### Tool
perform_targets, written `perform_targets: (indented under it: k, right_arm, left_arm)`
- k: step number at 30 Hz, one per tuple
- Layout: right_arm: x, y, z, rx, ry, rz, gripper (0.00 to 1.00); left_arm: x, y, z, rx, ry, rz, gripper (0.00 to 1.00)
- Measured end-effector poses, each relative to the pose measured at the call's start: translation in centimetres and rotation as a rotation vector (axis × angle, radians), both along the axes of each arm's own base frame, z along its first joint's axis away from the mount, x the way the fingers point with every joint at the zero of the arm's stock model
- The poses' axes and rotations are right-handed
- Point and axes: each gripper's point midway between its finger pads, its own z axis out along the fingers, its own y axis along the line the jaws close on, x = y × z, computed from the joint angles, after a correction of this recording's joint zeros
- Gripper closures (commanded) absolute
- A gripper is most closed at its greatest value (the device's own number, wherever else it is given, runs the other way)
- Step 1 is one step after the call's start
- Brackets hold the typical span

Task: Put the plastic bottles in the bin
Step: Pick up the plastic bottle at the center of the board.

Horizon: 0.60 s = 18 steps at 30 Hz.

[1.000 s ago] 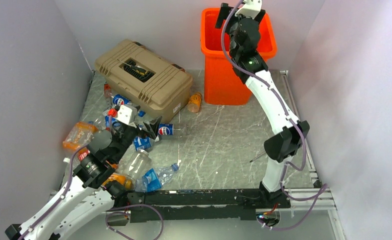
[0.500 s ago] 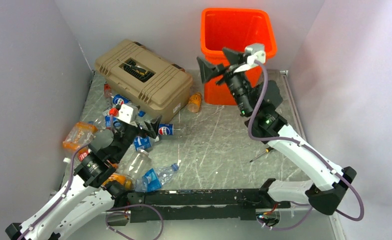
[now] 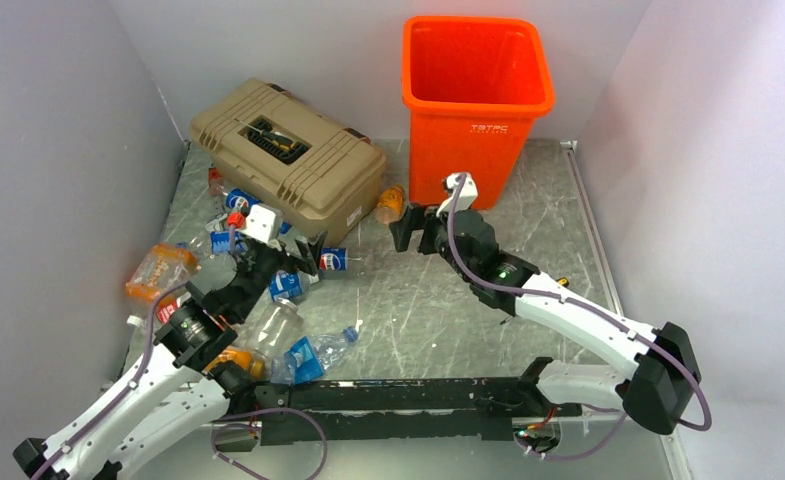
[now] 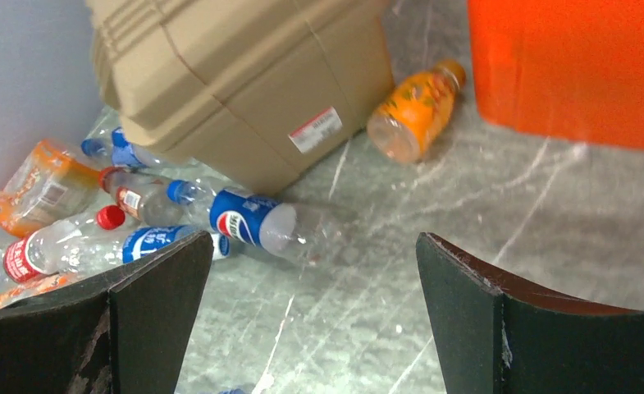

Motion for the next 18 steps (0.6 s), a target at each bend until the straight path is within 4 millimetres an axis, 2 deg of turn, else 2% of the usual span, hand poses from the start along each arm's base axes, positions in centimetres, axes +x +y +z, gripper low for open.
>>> perform_targets:
  k: [3,7,10,14,17,18]
  right_arm:
    - [-0.4,-1.0,-2.4,0.021,0.075,-0.063,0.0]
    - [-2.2,-3.2,-6.3,0.013,0.15,-0.105,0.0]
    - [-3.5,-4.5,-8.1,0.007,0.163,-0.109,0.0]
    - [-4.2,-5.1,-8.6,0.008,0.158,-0.101,0.0]
    - [-4.5,-5.1,-8.5,-0.003,0.143,-0.077,0.0]
    - [-4.5,-5.2,-8.6,-0.006,0.138,-0.073,0.0]
  left_arm:
    - [0.2,-0.3,-0.5,0.011,0.014,0.0,0.01]
    - [0.5,-0.8,-1.8,0.048,0.06,-0.016,0.0]
    - [1.0,-1.3,-3.0,0.082,0.138,-0.009,0.01]
    - [2.3,-2.4,-4.3,0.134,0.298,0.019,0.01]
    - [2.7,-3.1,-6.4,0.164,0.426,0.042,0.0]
    - [2.2,-2.7,-8.0,0.166,0.497,0.068,0.0]
